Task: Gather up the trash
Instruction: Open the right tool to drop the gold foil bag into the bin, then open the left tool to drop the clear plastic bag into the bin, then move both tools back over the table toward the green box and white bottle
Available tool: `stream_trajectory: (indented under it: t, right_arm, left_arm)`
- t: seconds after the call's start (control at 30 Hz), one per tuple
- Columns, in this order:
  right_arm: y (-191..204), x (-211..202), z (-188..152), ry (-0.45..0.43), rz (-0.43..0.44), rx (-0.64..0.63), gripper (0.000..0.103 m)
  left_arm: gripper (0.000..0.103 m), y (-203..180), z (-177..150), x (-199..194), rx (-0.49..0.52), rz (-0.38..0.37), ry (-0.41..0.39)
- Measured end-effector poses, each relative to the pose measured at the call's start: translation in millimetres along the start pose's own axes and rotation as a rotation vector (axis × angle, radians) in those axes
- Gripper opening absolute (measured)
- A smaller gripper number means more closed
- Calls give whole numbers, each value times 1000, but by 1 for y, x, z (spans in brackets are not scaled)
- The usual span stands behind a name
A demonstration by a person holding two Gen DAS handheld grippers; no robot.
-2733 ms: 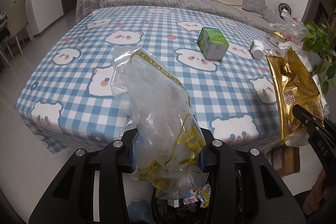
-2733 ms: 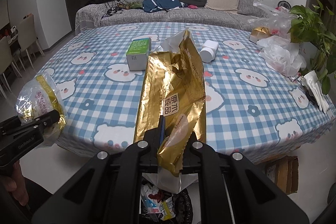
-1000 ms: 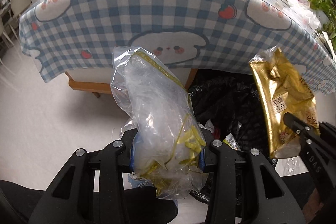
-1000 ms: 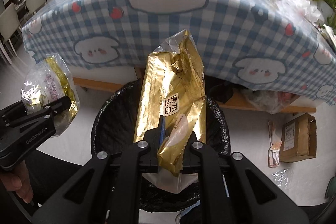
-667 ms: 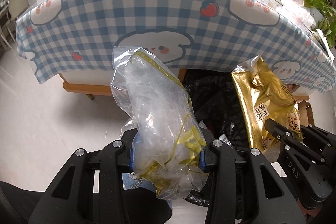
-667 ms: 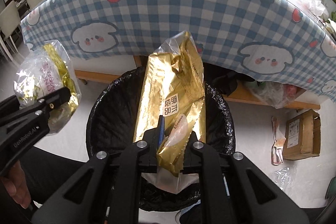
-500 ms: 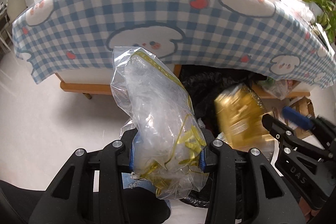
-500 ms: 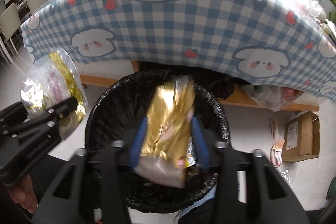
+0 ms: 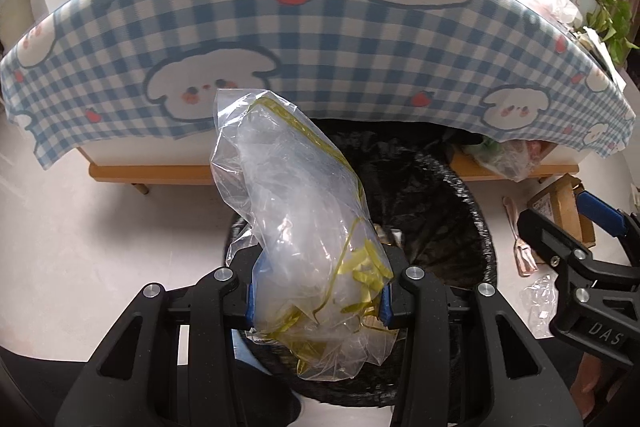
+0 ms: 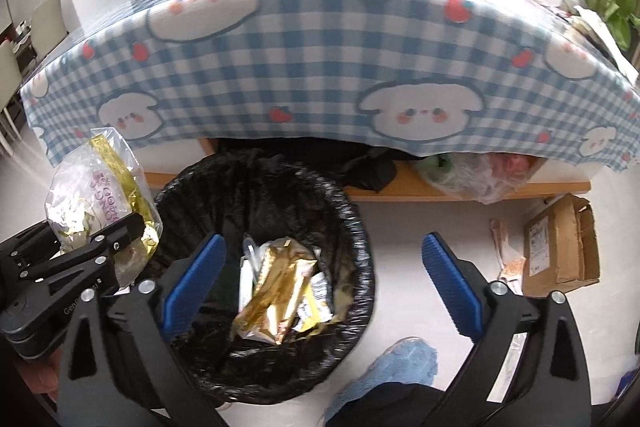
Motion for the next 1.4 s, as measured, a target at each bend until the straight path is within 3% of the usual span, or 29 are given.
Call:
stream_trajectory:
  t: [0.23,0.5,1.2,1.4]
  right_arm:
    - [-37,1,0,-2,-24,63,95]
    - [-53,1,-3,-2,-42,81,95]
    - [-55,-18,8,-45,-43,97,95]
    - [-59,-38,20,-86,-35,109,95]
  left_arm:
    - [41,-23,-1,5,28,-26,6]
    - [43,-46,-1,9,79,-45,11]
    - [93,-44,4,-18,101,-8,-50]
    - [95,-48,16,-42,102,-20,-94]
Point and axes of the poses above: each gripper's, at about its wrist camera, not at the fingertips, and x roughly the way its jaws point, y to its left, z to its top, the point moved 3 cm from there along x, roughly the way its jaws point, and after that the axes turned 15 degrees about -z, right-handed, at the moved point
